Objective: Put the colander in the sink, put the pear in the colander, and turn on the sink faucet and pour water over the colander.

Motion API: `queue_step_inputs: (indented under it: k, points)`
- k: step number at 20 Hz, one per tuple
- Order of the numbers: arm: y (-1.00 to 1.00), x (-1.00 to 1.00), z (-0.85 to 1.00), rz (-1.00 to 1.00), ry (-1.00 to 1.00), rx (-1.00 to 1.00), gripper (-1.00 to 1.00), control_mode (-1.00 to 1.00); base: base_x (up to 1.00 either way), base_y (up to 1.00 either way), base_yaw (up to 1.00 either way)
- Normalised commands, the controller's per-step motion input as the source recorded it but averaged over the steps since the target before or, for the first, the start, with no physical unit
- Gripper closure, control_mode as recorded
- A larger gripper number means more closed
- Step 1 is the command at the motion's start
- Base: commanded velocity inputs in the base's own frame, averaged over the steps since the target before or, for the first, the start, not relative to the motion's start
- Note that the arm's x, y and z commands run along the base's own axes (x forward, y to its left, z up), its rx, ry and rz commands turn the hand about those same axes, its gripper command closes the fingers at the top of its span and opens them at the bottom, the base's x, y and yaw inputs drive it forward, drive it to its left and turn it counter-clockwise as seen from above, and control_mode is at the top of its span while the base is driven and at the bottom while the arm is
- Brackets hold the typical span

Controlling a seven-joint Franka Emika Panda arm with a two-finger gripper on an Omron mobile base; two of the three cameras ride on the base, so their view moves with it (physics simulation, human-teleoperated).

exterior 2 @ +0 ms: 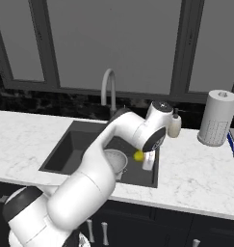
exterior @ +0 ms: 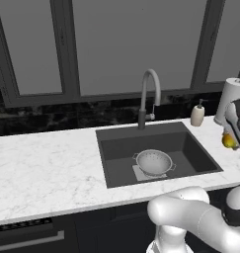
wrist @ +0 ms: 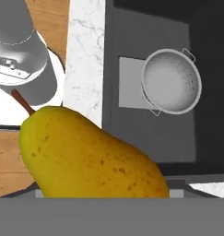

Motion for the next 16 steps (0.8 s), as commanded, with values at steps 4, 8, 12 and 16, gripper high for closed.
queue_step_inputs:
  k: [4,8,12,16]
  points:
    - [0.44,0.16,0.0,0.28,0.0,0.0,1.0,-1.0,0.0,0.0,0.0]
    - [0.33,0.15,-0.01,0.33,0.0,0.0,1.0,-1.0,0.0,0.0,0.0]
    - [0.08,0.03,-0.15,0.33,-0.05,0.0,1.0,-1.0,0.0,0.0,0.0]
    - [0.1,0.0,-0.28,0.28,-0.17,0.0,1.0,-1.0,0.0,0.0,0.0]
